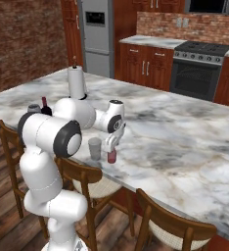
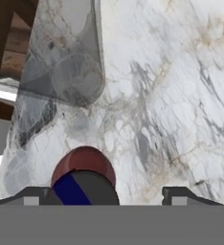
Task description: There is a wine glass and glass cup on the dining counter. Place the wine bottle next to the wine glass and the juice bottle next to the glass cup.
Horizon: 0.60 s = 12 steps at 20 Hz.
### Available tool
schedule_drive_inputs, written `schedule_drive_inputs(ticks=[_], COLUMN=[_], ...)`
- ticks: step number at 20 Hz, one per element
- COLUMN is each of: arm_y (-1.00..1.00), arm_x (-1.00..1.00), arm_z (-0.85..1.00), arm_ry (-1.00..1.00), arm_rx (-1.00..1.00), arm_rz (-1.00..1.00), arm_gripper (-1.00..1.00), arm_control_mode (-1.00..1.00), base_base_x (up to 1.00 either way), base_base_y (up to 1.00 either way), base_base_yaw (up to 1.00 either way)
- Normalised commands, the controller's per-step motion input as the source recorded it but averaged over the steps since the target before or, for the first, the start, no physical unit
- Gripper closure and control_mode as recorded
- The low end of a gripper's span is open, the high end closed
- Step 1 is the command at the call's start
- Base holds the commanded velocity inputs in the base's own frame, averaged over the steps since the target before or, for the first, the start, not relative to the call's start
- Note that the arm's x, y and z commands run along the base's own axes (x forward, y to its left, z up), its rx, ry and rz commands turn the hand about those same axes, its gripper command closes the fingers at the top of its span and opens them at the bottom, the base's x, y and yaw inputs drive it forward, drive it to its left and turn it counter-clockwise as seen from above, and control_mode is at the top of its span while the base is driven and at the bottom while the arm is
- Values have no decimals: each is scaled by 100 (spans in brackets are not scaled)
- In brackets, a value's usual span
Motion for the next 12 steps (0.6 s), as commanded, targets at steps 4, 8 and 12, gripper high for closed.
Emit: schedule_drive_inputs(ticks=[4,8,12], arm_y=[-11,-12,-8], arm_x=[-15,-16,-16], arm_z=[-28,-22,-19], arm_ry=[0,0,-2], arm_rx=[0,0,0], arm_rz=[-1,-1,-1], arm_gripper=[-100,-100,-100], arm_control_mode=[-100,-100,-100], base_base_x=[0,0,0], base_base_y=[0,0,0], base_base_yaw=[0,0,0])
